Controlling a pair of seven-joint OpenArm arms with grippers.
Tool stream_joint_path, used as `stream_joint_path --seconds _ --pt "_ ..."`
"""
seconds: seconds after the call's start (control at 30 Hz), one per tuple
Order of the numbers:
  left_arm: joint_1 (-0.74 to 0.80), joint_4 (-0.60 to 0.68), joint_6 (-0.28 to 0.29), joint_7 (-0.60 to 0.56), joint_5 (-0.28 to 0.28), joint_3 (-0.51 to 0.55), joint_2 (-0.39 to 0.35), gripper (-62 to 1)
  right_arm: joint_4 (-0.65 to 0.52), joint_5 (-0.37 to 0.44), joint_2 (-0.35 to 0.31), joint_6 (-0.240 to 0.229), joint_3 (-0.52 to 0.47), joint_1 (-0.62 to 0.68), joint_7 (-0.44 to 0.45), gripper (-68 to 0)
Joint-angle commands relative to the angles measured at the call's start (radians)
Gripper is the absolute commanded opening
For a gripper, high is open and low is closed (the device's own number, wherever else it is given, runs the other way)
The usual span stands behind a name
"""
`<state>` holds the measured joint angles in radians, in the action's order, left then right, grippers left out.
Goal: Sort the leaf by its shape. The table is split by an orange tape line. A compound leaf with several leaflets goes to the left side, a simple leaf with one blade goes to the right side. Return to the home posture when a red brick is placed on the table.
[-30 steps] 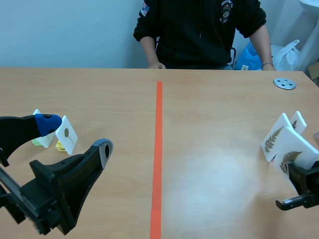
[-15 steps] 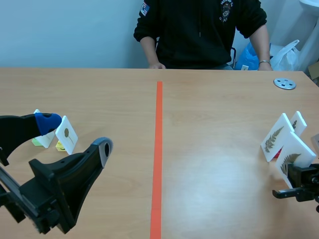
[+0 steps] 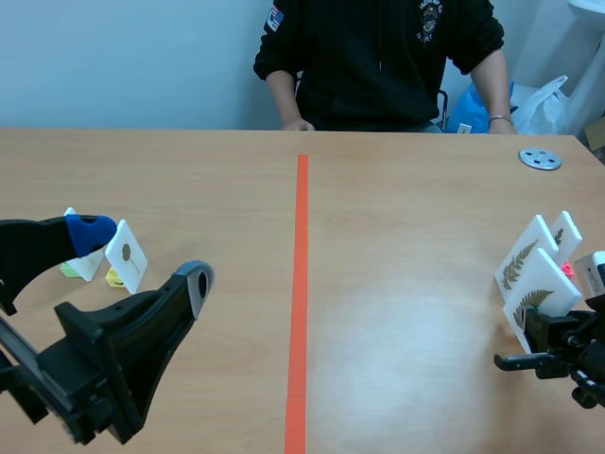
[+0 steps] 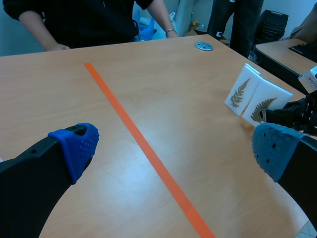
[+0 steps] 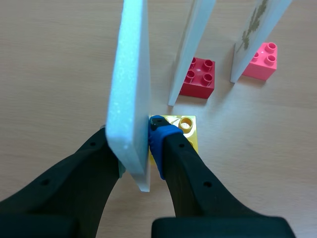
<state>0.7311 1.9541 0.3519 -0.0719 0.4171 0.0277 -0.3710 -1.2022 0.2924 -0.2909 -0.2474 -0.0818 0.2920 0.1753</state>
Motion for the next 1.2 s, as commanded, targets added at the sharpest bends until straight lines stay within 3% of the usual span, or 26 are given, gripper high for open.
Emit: stream_joint_path --seconds 0.0,0.07,0.27,0.47,0.8,0.9,1.17 --pt "-0.003 0.017 0.003 -0.017 0.009 0.003 0.005 1.4 -0.010 0.003 -0.014 0.018 0.000 -0.013 0.013 -60.6" --pt "-0.003 0.017 0.003 -0.017 0.009 0.003 0.005 1.4 -0.010 0.000 -0.014 0.032 0.000 -0.012 0.013 -60.2" --pt "-0.003 0.017 0.003 -0.017 0.009 0.003 0.005 1.4 -0.010 0.000 -0.014 0.053 0.000 -0.012 0.035 -47.9" --pt "-0.003 0.017 0.003 -0.017 0.009 0.003 0.005 1.4 -0.010 0.000 -0.014 0.053 0.000 -0.012 0.080 -25.4" --pt "-0.003 0.017 0.003 -0.018 0.009 0.003 0.005 1.4 -0.104 0.044 -0.017 0.037 -0.032 0.009 0.131 0.1" --pt "-0.003 0.017 0.003 -0.018 0.009 0.003 0.005 1.4 -0.191 0.079 -0.017 0.037 -0.050 0.043 0.105 0.4" --pt "-0.003 0.017 0.002 -0.017 0.009 0.003 0.005 1.4 -0.468 0.156 -0.058 -0.040 -0.071 0.177 0.031 0.4"
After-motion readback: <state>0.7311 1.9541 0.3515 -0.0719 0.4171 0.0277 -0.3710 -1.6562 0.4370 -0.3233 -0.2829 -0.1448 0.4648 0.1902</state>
